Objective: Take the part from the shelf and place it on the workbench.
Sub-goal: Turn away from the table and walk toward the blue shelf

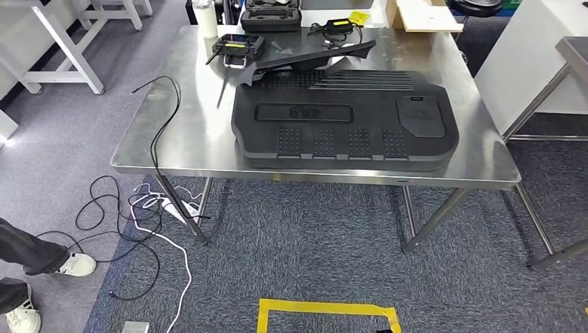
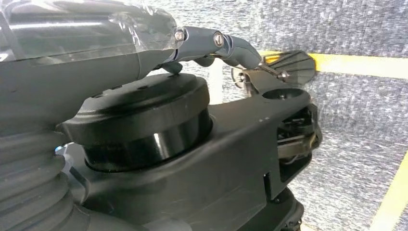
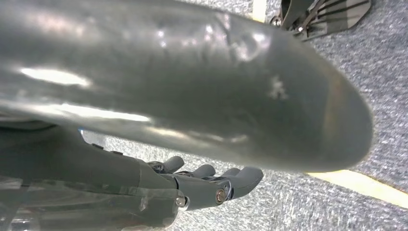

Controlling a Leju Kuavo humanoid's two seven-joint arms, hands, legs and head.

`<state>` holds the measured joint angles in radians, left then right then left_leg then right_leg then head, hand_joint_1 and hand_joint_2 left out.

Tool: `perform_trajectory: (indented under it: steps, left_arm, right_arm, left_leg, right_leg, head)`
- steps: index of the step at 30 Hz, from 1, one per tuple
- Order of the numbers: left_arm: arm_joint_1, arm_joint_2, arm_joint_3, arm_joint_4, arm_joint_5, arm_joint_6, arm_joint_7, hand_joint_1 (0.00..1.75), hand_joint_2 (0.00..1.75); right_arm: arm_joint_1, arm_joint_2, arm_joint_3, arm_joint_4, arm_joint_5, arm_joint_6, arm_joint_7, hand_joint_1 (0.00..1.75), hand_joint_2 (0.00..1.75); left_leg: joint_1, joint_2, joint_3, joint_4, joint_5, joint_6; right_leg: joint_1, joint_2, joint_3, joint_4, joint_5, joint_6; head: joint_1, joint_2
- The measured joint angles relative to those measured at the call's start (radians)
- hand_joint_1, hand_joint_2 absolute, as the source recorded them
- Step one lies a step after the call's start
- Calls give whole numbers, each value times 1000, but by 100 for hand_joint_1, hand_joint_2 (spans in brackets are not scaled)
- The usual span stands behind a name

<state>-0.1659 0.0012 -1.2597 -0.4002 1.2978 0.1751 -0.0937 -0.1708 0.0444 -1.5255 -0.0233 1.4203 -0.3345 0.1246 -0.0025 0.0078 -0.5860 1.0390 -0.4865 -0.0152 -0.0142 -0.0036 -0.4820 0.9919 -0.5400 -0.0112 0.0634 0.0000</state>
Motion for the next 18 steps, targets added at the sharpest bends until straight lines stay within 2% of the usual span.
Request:
perform_trajectory:
  steps: [1,2,4,5,6,7,9,10,11,13,14,15,16,18]
  left_arm:
    - [0,0,0,0,-1,0,1,0,175]
    - [0,0,0,0,-1,0,2,0,175]
    - [0,0,0,0,-3,0,3,0,175]
    - [0,0,0,0,-3,0,3,0,175]
    - [0,0,0,0,-3,0,3,0,175]
    - [0,0,0,0,-3,1,3,0,175]
    - [0,0,0,0,-3,2,4,0,175]
    - [-1,0,0,0,-3,3,4,0,175]
    - [-1,0,0,0,-3,3,4,0,175]
    - [1,0,0,0,-3,4,3,0,175]
    - [1,0,0,0,-3,4,3,0,175]
    - [1,0,0,0,-3,4,3,0,175]
    - [1,0,0,0,-3,4,3,0,175]
    - [1,0,0,0,-3,4,2,0,175]
  right_arm:
    - [0,1,0,0,0,1,-1,0,0]
    - [0,1,0,0,0,2,-2,0,0]
    - [0,1,0,0,0,2,-2,0,0]
    - [1,1,0,0,0,3,-2,0,0]
    - [1,1,0,0,0,3,-3,0,0]
    - [1,1,0,0,0,4,-3,0,0]
    - [1,1,0,0,0,6,-3,0,0]
    - [0,1,0,0,0,8,-2,0,0]
    - [0,1,0,0,0,9,-1,0,0]
    - [0,2,0,0,0,11,4,0,0]
    - [1,3,0,0,0,11,5,0,0]
    - [1,3,0,0,0,11,7,0,0]
    - [1,3,0,0,0,12,8,0,0]
    - [1,4,0,0,0,12,8,0,0]
  left_leg:
    - [2,-2,-13,33,-31,-7]
    - [5,-4,-31,87,-75,-13]
    - [10,-4,-70,213,-151,-22]
    - [11,-4,-74,250,-162,-24]
    - [12,-4,-59,249,-151,-24]
    - [12,-4,-28,214,-128,-22]
    - [11,-4,67,70,-83,-14]
    - [9,-5,100,11,-74,-9]
    - [7,-5,120,-28,-72,-3]
    - [4,-6,117,-44,-69,8]
    - [5,-4,114,-48,-62,16]
    - [7,-2,107,-51,-53,25]
    - [9,1,100,-56,-44,34]
    - [9,4,80,-57,-28,44]
  right_leg:
    - [-2,-2,-8,-2,8,-8]
    - [-2,-3,-18,-2,15,-13]
    - [0,-4,-42,4,28,-18]
    - [0,-4,-54,8,34,-17]
    - [0,-5,-66,13,38,-16]
    - [0,-5,-76,19,42,-14]
    - [1,-4,-92,30,48,-8]
    - [2,-4,-96,33,52,-2]
    - [3,-4,-99,35,56,4]
    - [4,-4,-102,34,68,18]
    - [2,-4,-104,35,66,24]
    - [1,-2,-110,46,52,29]
    - [1,-1,-123,74,23,33]
    - [-1,1,-167,187,-64,40]
  head:
    - [-6,0]
    - [-11,0]
    - [-19,0]
    - [-20,0]
    - [-20,0]
    - [-21,0]
    - [-21,0]
    - [-21,0]
    - [-21,0]
    - [-21,0]
    - [-21,0]
    - [-20,0]
    - [-17,0]
    - [-9,0]
